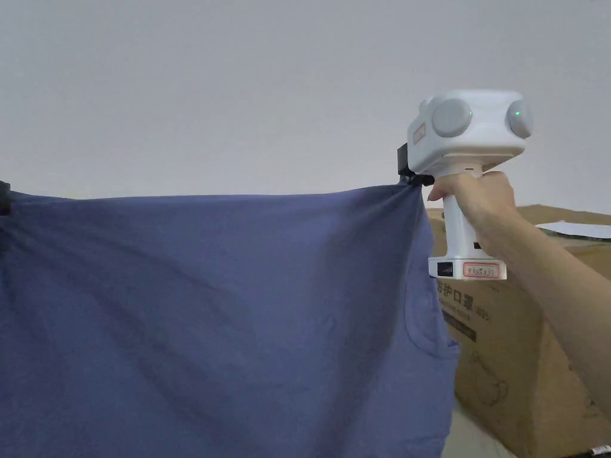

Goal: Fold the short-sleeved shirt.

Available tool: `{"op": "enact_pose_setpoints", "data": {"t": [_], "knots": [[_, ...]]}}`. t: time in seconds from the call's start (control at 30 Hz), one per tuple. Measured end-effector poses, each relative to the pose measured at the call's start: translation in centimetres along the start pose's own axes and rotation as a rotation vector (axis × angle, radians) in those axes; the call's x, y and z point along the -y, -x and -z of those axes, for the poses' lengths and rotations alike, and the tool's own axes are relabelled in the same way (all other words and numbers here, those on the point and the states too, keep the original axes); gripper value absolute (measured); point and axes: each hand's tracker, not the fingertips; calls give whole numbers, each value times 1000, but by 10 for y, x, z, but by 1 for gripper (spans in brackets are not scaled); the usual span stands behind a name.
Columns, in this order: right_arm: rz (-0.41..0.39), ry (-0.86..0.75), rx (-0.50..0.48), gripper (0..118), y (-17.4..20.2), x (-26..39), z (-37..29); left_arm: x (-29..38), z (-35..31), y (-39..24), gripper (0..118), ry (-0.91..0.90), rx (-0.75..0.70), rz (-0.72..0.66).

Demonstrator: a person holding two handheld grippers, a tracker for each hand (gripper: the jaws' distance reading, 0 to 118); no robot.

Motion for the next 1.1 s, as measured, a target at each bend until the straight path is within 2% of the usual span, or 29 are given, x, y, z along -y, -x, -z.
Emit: {"op": "enact_pose_setpoints", "data": {"t": [0.17,0.23,0.37,0.47,0.57,0.67,0.83,0.93,1.0,1.1], "knots": [[24,-53,5,2,2,-25,10,-25,15,-2,1,-76,-14,-17],[8,-61,9,2,4,-23,16,-24,32,4,1,-86,-20,-14],[24,-20,5,2,2,11,43,15,52,-5,1,-47,-15,4],[-27,82,23,2,1,60,74,70,76,-15,1,57,-4,31],[-35,212,28,2,-2,125,113,139,109,-29,1,186,-4,65],[-31,371,65,2,-7,202,150,217,130,-50,1,333,11,98],[-86,626,87,2,-15,336,187,350,151,-70,1,555,30,90],[-100,717,88,2,-24,390,194,403,146,-69,1,653,37,86],[-73,747,83,2,-31,415,192,427,143,-65,1,716,44,82],[-71,774,85,2,-42,441,185,446,139,-54,1,719,56,61]]}}
